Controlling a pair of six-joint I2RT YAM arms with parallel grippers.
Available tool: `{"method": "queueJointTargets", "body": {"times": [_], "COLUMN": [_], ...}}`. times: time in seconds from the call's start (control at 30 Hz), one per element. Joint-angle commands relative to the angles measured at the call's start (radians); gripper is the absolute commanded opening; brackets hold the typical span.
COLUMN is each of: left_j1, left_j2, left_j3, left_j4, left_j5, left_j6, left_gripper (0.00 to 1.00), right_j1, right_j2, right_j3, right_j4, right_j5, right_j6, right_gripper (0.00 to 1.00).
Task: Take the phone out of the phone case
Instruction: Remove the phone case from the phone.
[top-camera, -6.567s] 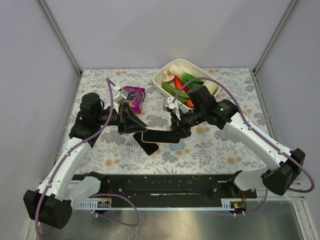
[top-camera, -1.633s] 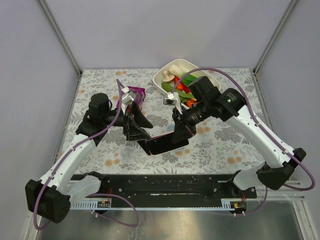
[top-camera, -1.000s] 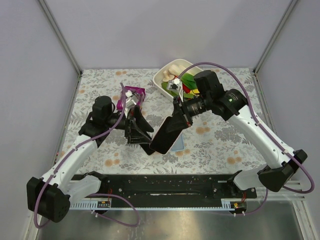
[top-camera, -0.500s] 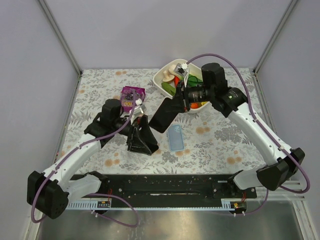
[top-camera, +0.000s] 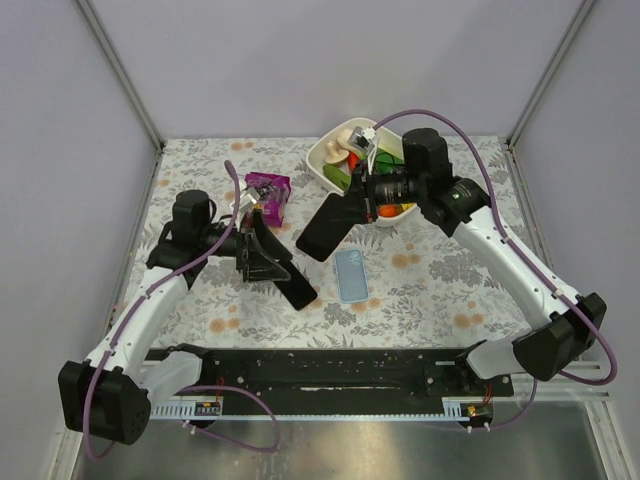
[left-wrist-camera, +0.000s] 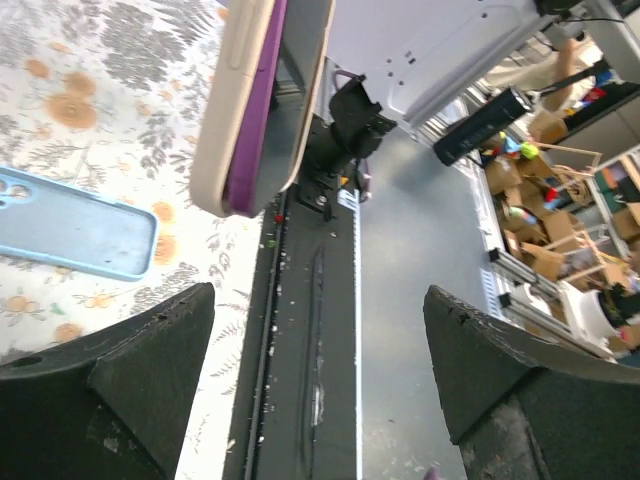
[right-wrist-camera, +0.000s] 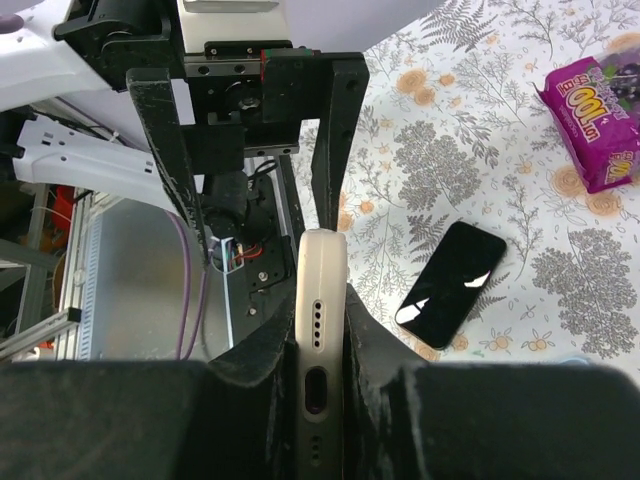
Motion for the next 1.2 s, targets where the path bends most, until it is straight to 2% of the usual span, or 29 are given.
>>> {"method": "queueJointTargets", "body": {"times": [0.0,0.17,0.27,0.43,0.47,0.63,0.7,0.77,0.83,0.97,1.17], "left_j1": [0.021,0.018,0.013,0.002,-0.005,-0.068,-0.074,-0.073,-0.076,-0.076,-0.076], "left_j2": [-0.058,-0.051,-0.057,-0.035,-0.029,-0.018,-0.011,-0.003,0.000,0.011,0.077], "left_j3": [0.018,0.031,0.026,-0.069,-0.074,-0.061,-0.104,-0.115,-0.085,0.070,0.305], "left_j4": [0.008,0.116,0.250,0.780,0.835,0.826,0.974,1.033,0.989,0.624,0.156], "left_j5": [-0.083,-0.091,-0.149,-0.224,-0.224,-0.236,-0.268,-0.293,-0.296,-0.301,-0.285], "left_j6": [0.065,-0.011,-0.133,-0.517,-0.560,-0.548,-0.626,-0.672,-0.650,-0.380,-0.004], "left_gripper": [0.88,0.90,0.90,0.90,0.90,0.92,0.95,0.98,0.99,0.99,0.99], "right_j1": [-0.007,-0.011,-0.014,-0.014,-0.014,-0.024,-0.024,-0.024,-0.024,-0.024,-0.024], "right_j2": [-0.065,-0.027,-0.010,-0.010,-0.008,-0.011,-0.011,-0.002,0.013,0.056,0.066], "right_j3": [-0.008,0.047,0.075,0.053,0.050,0.052,0.056,0.070,0.098,0.167,0.144], "right_j4": [0.142,0.143,0.139,0.214,0.218,0.236,0.253,0.273,0.268,0.195,0.110], "right_j5": [-0.060,-0.048,-0.044,-0.066,-0.067,-0.070,-0.070,-0.067,-0.072,-0.116,-0.158], "right_j6": [0.052,0.098,0.104,0.167,0.170,0.190,0.213,0.230,0.241,0.233,0.146], "right_gripper": [0.00,0.00,0.00,0.00,0.00,0.00,0.00,0.00,0.00,0.00,0.00]}}
